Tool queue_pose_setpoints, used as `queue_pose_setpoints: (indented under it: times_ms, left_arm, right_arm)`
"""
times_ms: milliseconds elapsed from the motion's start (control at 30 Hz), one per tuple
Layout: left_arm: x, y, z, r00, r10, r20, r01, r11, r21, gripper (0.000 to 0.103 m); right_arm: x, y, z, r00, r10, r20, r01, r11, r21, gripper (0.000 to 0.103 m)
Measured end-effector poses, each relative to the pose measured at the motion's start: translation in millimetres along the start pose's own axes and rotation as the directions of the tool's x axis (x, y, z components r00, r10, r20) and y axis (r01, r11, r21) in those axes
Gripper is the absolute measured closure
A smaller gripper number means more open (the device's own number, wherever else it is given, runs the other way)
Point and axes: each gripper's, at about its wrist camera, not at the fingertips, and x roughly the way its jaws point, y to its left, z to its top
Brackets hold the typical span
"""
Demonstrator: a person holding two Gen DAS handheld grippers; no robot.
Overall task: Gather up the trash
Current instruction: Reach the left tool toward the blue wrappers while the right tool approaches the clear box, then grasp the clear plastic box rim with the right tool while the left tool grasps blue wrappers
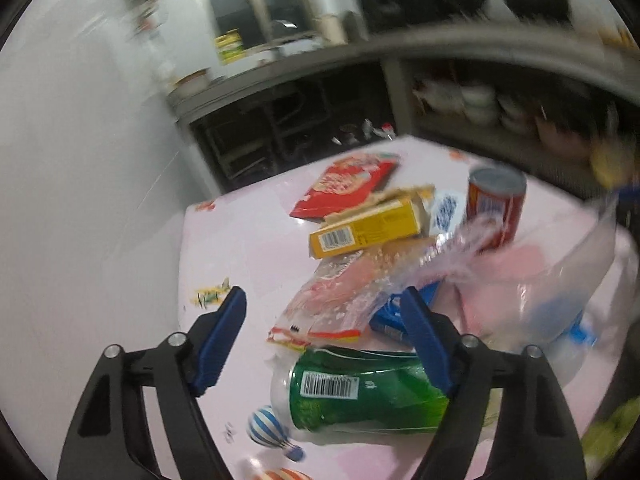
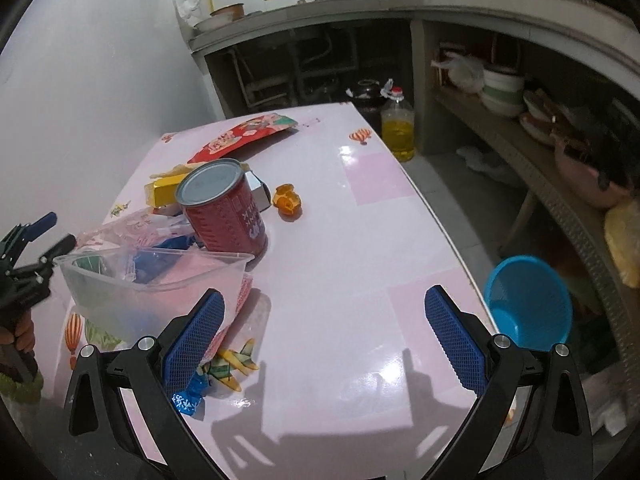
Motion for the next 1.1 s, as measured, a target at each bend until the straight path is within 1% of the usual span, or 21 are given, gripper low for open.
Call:
queue_pose_setpoints:
  times_ms: [33,100,233,300,333,400,500,667,833,967,1100]
  left_arm:
    - [3.1,-4.8,0.9,1.000,0.011,-0.009,-0.010,0.999,0.037,0.033]
    - [13.4,-17.5,1.4,0.998,0.049,-0.037,-0.044,0.990,0.135,0.046]
    - [23.4,-31.8,2.3,0.994,0.101,-0.049,-0.086,0.967,0.239,0.060]
    - [24.9,-37.1,2.6,0.993,0.110,-0.050,-0.092,0.959,0.269,0.071]
    - [26.2,-40.0,1.9,0.992,0.111,-0.054,-0.091,0.954,0.285,0.072]
    - [27.1,-45.0,0.4,0.992,0.109,-0.057,-0.086,0.948,0.308,0.083]
    - [23.7,-46.9,0.4,0.993,0.107,-0.051,-0.086,0.945,0.315,0.091]
    - [11.7,-47.8,1.0,0.995,0.097,-0.024,-0.085,0.948,0.307,0.095]
    - [-1.6,-45.9,2.3,0.996,0.084,-0.001,-0.080,0.959,0.271,0.095]
    - [-4.4,-47.7,2.2,0.996,0.085,0.008,-0.084,0.961,0.263,0.095]
    - [-5.0,-46.3,2.5,0.997,0.082,0.014,-0.083,0.969,0.231,0.095]
  right_arm:
    - [1.6,-1.3,0.3,1.000,0.005,-0.004,-0.005,1.000,0.007,0.008]
    - [5.4,-6.0,0.6,1.000,0.017,-0.015,-0.016,0.999,0.028,0.008]
    - [7.8,-12.6,-1.8,0.999,0.026,-0.022,-0.025,0.998,0.052,0.008]
    - [7.9,-15.7,-3.3,0.999,0.027,-0.021,-0.025,0.998,0.061,0.008]
    - [7.9,-17.0,-3.7,0.999,0.028,-0.021,-0.026,0.997,0.066,0.008]
    - [8.3,-19.3,-4.0,0.999,0.035,-0.023,-0.033,0.997,0.074,0.008]
    - [6.8,-23.3,-5.0,0.999,0.043,-0.021,-0.041,0.996,0.085,0.008]
    - [2.6,-24.9,-6.9,0.997,0.070,-0.021,-0.068,0.993,0.098,0.008]
    - [-1.3,-24.3,-7.7,0.992,0.122,-0.022,-0.119,0.986,0.118,0.008]
    - [-2.3,-22.0,-9.0,0.987,0.156,-0.034,-0.150,0.980,0.132,0.008]
    - [-1.1,-19.5,-11.0,0.978,0.203,-0.056,-0.193,0.970,0.151,0.009]
